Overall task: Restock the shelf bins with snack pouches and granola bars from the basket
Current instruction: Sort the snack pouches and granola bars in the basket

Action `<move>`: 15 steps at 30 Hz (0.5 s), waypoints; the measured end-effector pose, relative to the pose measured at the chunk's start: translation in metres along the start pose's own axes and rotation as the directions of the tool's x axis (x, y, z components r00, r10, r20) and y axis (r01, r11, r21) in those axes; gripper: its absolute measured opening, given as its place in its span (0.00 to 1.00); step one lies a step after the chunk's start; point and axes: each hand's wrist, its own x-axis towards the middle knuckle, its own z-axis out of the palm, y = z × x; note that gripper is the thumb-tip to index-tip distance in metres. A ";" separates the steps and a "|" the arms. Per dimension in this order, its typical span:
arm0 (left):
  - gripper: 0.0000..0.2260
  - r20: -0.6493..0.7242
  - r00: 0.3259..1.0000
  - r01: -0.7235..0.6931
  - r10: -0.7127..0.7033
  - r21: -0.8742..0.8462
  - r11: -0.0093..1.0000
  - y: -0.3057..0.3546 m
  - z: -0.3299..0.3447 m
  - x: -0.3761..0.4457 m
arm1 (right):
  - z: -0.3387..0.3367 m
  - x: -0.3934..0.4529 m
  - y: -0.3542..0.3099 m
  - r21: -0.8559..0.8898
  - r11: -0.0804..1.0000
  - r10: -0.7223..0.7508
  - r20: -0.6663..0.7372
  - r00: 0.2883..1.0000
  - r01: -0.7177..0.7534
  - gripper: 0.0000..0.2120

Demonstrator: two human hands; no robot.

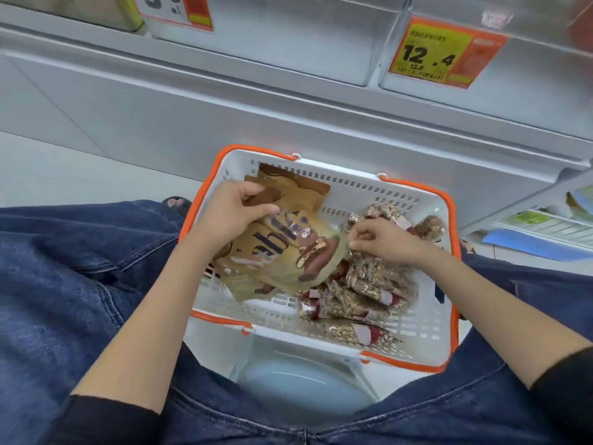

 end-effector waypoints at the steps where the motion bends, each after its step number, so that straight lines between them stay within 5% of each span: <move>1: 0.02 0.060 0.998 -0.036 0.026 0.168 0.985 -0.001 -0.004 -0.002 | 0.007 0.003 0.001 -0.069 0.998 -0.008 0.015 1.000 0.009 0.02; 5: 0.05 0.299 0.943 -0.086 -0.148 0.646 0.758 -0.040 0.008 -0.003 | 0.014 0.010 0.014 -0.194 0.981 0.022 -0.051 0.998 -0.032 0.10; 9: 0.17 0.365 0.888 -0.074 -0.281 0.715 0.695 -0.078 0.024 -0.006 | 0.014 0.013 0.028 -0.315 0.947 0.026 -0.111 0.993 -0.060 0.14; 12: 0.15 0.320 0.898 -0.067 -0.302 0.777 0.625 -0.083 0.022 -0.003 | 0.023 0.025 0.028 -0.364 0.931 -0.026 -0.063 0.998 0.001 0.16; 15: 0.14 0.226 0.937 0.015 -0.265 0.735 0.678 -0.081 0.021 0.002 | 0.036 0.054 0.025 -0.442 0.896 -0.035 0.008 0.999 0.035 0.22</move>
